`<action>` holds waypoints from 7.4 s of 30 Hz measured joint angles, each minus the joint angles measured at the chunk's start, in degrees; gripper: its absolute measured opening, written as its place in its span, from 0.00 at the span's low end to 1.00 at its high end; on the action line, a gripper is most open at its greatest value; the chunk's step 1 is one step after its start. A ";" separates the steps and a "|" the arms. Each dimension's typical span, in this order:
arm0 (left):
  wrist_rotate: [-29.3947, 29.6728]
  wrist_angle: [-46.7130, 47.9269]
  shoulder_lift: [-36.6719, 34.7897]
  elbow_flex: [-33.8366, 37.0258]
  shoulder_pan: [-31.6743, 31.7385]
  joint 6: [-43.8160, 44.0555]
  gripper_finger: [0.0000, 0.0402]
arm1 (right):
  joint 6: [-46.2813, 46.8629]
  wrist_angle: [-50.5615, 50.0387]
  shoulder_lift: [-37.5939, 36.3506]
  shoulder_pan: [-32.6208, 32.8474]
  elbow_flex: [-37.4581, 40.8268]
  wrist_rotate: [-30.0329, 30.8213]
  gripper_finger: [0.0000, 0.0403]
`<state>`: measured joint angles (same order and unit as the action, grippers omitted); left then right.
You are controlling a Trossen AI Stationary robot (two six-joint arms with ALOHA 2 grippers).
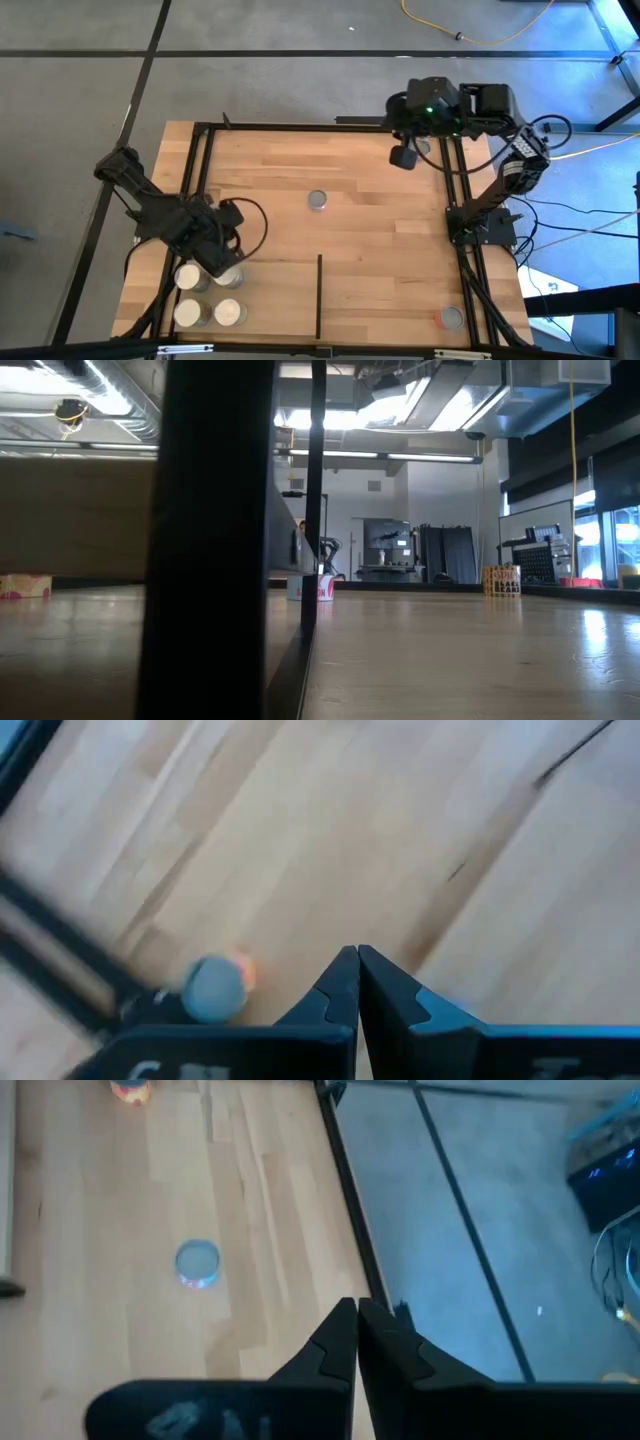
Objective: Pick and place cans onto a shelf
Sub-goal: Put the canned sauce on the shelf
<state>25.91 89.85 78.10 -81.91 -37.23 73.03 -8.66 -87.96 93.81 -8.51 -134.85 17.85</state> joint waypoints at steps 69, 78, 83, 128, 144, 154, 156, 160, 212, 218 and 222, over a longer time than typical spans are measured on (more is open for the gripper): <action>7.94 -1.28 -11.51 -2.03 7.69 -15.17 0.00 | 38.95 21.15 -36.27 30.92 89.14 -59.56 0.11; 7.58 -1.36 -11.51 -2.03 7.69 -15.18 0.00 | 39.68 25.79 -35.79 35.82 89.46 -58.71 0.21; 7.58 -1.37 -11.51 -2.03 7.69 -15.21 0.00 | 41.51 30.21 -35.33 42.51 89.44 -53.96 0.21; 6.49 -6.79 -11.47 -2.03 3.79 -19.67 0.00 | 66.69 47.59 -16.25 61.86 89.39 -39.30 0.21; 6.56 -6.79 -11.47 -2.03 3.67 -19.67 0.00 | 68.67 47.59 -12.87 63.62 89.39 -39.79 0.21; 6.64 -7.07 -11.47 -2.03 3.67 -19.62 0.00 | 68.92 48.01 -9.03 64.30 89.19 -40.24 0.21; 6.64 -7.14 -11.47 -2.03 3.67 -19.62 0.00 | 68.92 48.07 -8.20 64.30 89.08 -40.24 0.21; 6.65 -7.52 -11.47 -2.03 3.67 -19.63 0.00 | 68.91 47.99 -7.27 64.30 89.07 -40.22 0.20; 10.73 -8.49 -11.47 -2.03 3.72 -17.79 0.00 | 45.25 11.95 -6.92 23.12 55.74 -25.83 0.02; 10.62 -8.47 -11.47 -2.03 3.72 -18.07 0.00 | 36.21 12.12 -6.97 12.94 53.72 -25.87 0.02; 10.62 -8.47 -11.47 -2.03 3.72 -18.09 0.00 | 30.46 15.29 -6.97 6.18 52.96 -26.58 0.02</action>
<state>36.53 81.38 66.63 -83.94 -33.52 54.94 21.80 -72.67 86.85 -2.33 -81.89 -8.73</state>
